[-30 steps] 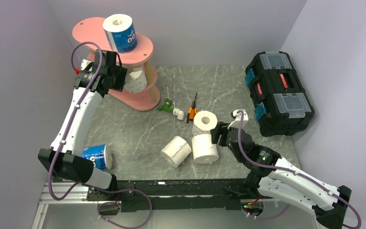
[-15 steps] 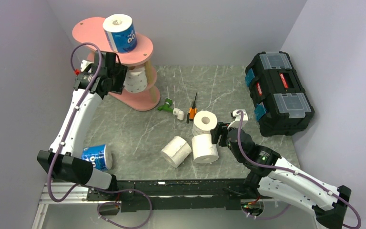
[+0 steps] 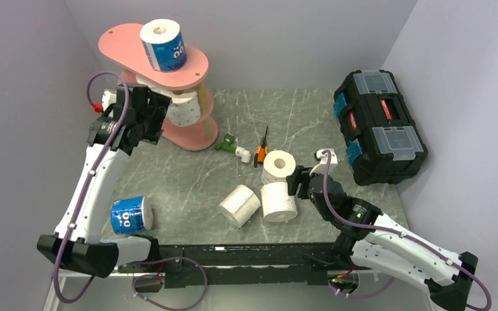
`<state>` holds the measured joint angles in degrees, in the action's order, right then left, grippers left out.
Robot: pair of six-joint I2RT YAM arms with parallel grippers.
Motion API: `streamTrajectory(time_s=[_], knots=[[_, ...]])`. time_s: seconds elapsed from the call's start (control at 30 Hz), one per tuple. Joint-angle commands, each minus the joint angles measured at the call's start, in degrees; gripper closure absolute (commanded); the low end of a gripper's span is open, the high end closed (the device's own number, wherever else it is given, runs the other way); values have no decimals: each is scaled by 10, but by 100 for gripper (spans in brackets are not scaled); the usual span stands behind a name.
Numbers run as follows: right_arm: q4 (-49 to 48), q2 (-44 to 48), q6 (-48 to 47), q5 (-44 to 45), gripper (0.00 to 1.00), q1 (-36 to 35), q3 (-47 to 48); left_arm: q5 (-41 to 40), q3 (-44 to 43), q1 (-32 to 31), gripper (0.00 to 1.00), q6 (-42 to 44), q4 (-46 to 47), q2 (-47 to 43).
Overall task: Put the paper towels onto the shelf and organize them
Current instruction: Place the paper towel on the shelf, then adjust the paper towel on the shelf.
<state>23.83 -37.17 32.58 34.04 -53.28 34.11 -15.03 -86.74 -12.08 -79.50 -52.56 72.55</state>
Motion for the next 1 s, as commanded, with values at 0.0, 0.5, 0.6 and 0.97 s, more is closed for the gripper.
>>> streamTrajectory(time_s=[0.0,0.5,0.6,0.97], knots=[[-2,4,2,7,35,1,5,13,9,2,1,93,17,-46],[-5,-4,-1,-1,30,1,10,27,125,2,1,430,24,-154],[-4,-4,-1,0,29,0,10,17,160,2,0,462,47,-186],[-8,-11,1,-4,30,2,6,124,463,2,1,598,468,-391]])
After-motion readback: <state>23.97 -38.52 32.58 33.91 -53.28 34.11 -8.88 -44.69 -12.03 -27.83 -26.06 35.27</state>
